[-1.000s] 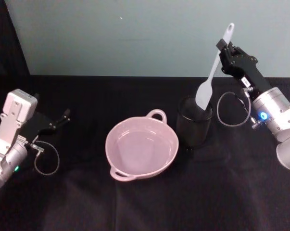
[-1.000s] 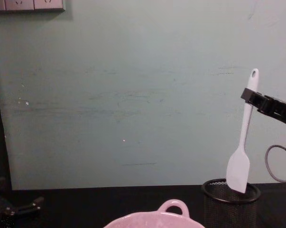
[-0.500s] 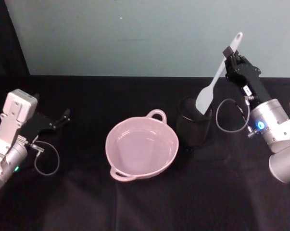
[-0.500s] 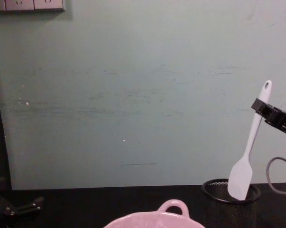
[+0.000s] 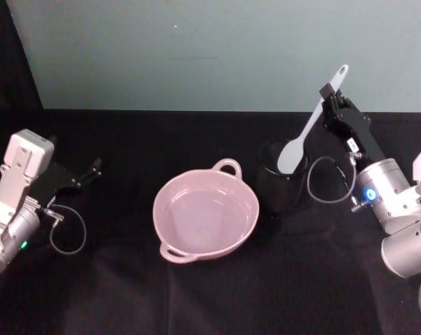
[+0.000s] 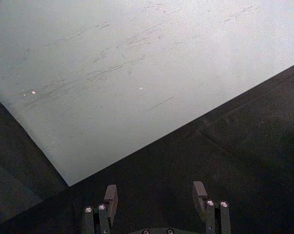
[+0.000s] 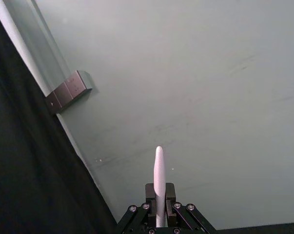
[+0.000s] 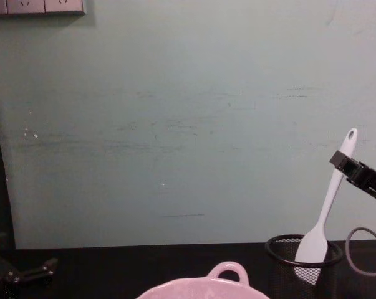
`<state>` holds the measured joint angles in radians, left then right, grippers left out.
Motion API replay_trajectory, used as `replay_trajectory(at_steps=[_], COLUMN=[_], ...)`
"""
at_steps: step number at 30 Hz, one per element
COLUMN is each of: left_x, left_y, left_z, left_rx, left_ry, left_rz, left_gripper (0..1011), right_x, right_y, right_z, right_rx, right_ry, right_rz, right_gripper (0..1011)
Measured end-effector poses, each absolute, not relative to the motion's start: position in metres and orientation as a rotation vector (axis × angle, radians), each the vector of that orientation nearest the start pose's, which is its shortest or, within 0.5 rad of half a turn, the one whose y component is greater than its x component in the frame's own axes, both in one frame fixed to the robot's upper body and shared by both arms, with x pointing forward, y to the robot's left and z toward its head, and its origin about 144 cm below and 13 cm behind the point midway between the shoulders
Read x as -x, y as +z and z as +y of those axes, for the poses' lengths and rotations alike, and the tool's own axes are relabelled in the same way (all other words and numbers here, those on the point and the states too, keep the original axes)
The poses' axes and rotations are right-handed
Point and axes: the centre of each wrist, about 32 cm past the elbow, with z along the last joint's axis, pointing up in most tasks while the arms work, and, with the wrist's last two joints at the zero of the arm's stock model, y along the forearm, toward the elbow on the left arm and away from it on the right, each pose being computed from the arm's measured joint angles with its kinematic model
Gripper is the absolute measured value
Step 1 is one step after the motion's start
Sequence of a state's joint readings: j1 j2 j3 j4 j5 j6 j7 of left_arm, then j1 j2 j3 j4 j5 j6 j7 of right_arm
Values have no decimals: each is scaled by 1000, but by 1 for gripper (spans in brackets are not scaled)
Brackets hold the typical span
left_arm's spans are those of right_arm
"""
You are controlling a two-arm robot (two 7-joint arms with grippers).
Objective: Use the one hand to pick up the spoon and stir the clear water in the bowl.
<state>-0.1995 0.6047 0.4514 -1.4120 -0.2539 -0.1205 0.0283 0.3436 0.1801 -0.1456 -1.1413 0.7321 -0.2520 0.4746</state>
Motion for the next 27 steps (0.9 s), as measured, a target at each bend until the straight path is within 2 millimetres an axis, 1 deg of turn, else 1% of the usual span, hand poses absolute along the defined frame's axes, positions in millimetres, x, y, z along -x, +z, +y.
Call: replay_trajectory(at_steps=[17,27], left_x=[-489,-489], left_y=[1140,1140], left_z=[310,310], left_rx=[-304,-304], left_ry=[1248,1248], left_rz=[-285,-285], left_gripper=[1011,1011], right_x=[-549,-550], right_y=[1122,1119], right_z=[-260,-260], right_rx=[-503,-489], right_ry=[-1114,-1108], right_rz=[223,235], right_gripper=[111,111])
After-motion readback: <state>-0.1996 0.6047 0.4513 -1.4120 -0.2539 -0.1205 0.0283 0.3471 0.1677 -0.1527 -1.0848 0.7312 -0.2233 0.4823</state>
